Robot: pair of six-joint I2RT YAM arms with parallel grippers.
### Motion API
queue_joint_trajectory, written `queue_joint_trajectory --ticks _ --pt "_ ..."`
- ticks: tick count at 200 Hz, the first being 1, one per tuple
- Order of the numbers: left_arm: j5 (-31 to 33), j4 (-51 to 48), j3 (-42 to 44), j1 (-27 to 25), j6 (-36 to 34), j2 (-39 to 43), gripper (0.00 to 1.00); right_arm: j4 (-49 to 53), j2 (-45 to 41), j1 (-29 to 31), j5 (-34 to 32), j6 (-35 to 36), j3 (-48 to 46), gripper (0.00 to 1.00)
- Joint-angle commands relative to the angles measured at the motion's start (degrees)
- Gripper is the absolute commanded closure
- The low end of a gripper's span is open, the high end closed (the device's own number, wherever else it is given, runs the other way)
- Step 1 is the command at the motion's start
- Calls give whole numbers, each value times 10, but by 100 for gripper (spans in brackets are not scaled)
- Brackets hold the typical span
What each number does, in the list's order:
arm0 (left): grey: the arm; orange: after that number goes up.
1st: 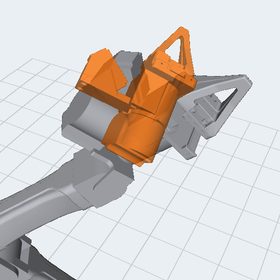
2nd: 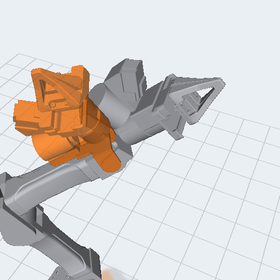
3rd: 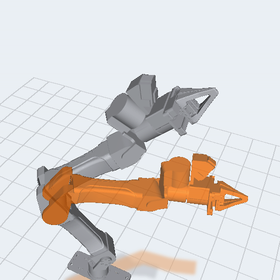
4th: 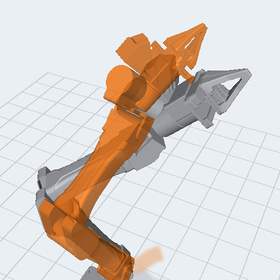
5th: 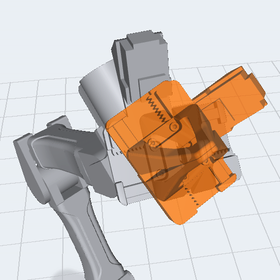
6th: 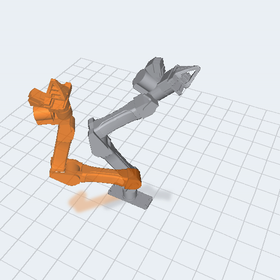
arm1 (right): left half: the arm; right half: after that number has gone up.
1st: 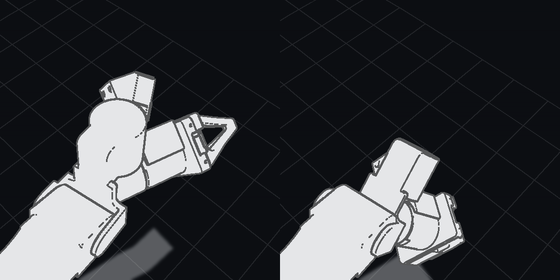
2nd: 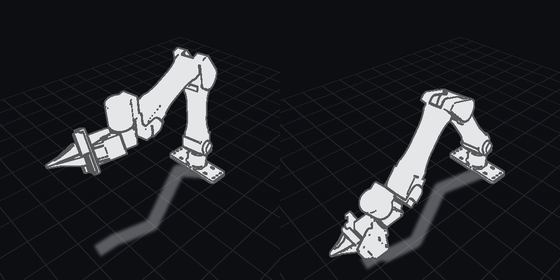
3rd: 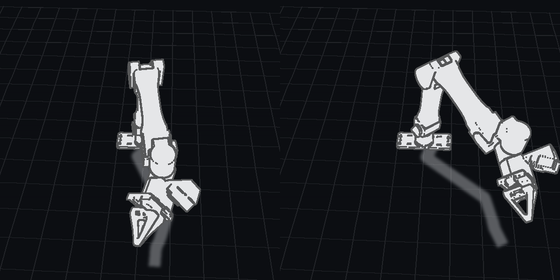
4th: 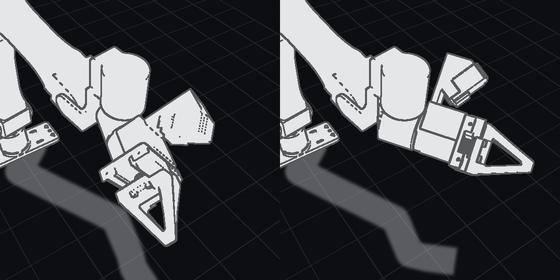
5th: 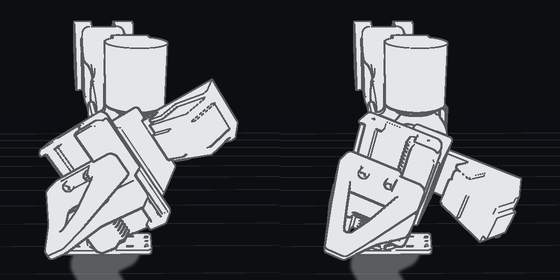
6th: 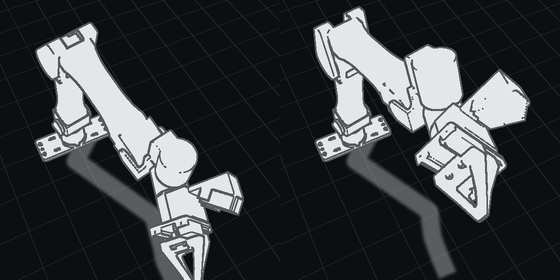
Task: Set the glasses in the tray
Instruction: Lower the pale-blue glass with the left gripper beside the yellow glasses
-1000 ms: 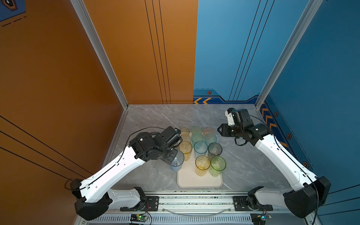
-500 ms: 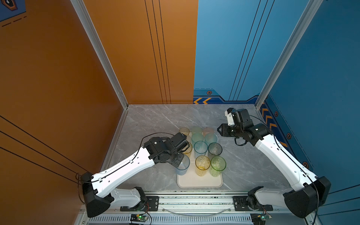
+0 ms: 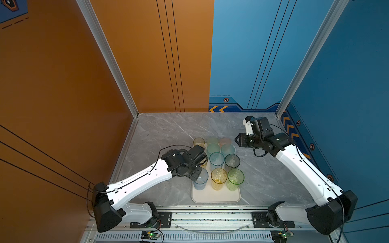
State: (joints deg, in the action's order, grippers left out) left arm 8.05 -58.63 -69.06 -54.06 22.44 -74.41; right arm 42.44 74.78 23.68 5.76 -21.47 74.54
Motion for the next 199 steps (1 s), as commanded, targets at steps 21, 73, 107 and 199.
queue_joint_trajectory --ticks 21,73,107,199 --pt "-16 26 16 4 7 -7 100 16 7 1 -15 -3 12 58" --pt "-22 49 37 20 1 -8 100 17 14 0 -14 -3 14 58" --pt "-26 54 41 25 -3 -11 100 17 16 0 -15 -3 15 58" --pt "-37 62 47 32 -9 -23 100 17 24 0 -16 -3 17 58"
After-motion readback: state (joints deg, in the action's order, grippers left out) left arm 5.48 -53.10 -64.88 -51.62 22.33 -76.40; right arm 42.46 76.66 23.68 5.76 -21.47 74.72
